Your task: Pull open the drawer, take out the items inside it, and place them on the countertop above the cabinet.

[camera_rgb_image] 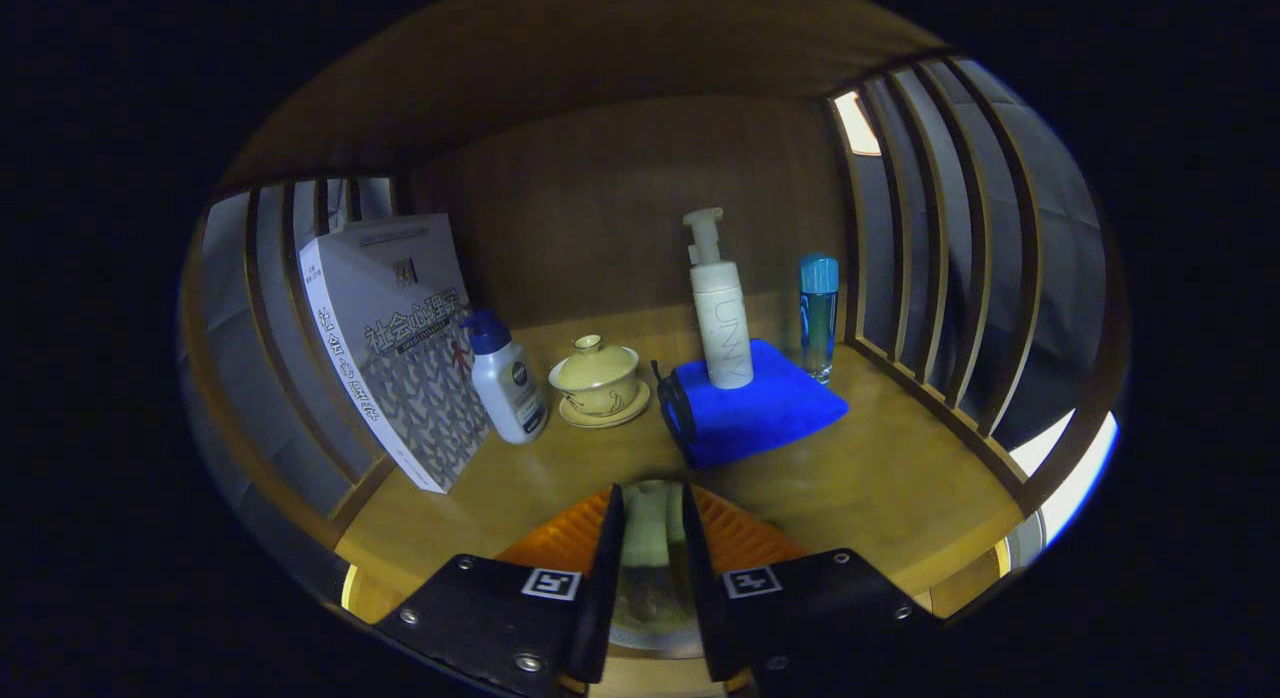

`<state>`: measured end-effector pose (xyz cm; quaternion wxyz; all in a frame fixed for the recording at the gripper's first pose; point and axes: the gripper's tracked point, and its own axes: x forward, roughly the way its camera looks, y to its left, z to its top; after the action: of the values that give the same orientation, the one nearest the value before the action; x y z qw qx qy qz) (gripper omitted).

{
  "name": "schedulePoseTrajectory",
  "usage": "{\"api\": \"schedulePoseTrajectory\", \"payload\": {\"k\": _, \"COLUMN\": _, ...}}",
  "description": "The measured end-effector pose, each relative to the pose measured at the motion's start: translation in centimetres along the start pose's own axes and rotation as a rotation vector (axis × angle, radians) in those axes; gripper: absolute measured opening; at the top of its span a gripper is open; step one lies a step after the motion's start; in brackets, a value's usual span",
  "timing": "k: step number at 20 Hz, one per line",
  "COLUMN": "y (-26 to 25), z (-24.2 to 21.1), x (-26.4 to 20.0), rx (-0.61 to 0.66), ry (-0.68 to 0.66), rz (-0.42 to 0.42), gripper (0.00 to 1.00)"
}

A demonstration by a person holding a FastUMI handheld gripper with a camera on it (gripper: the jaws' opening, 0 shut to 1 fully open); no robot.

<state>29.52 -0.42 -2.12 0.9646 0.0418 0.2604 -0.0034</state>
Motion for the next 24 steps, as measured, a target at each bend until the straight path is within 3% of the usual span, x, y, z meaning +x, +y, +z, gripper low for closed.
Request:
{"api": "schedulePoseTrajectory", "payload": {"k": 4, "y": -0.1, "z": 1.2, "x": -0.7, "rx": -0.031, "ry": -0.062, "rz": -0.014, "gripper": 0.89}}
{"api": "schedulePoseTrajectory", "payload": {"k": 5, "y": 0.0, "z": 1.5, "x": -1.7, "rx": -0.044, "ry": -0.079, "rz": -0.013, "gripper": 0.94}}
{"api": "schedulePoseTrajectory", "payload": {"k": 11, "y": 1.0, "z": 1.6, "x": -7.3, "rx": -0.139, "ry": -0.216, "rz": 0.0, "gripper": 0.94}}
{"api": "schedulePoseTrajectory", "payload": {"k": 24, "y": 2.3, "z": -3.3, "x": -18.9, "rx": -0.134, "ry": -0.428, "rz": 0.061, "gripper": 0.94}}
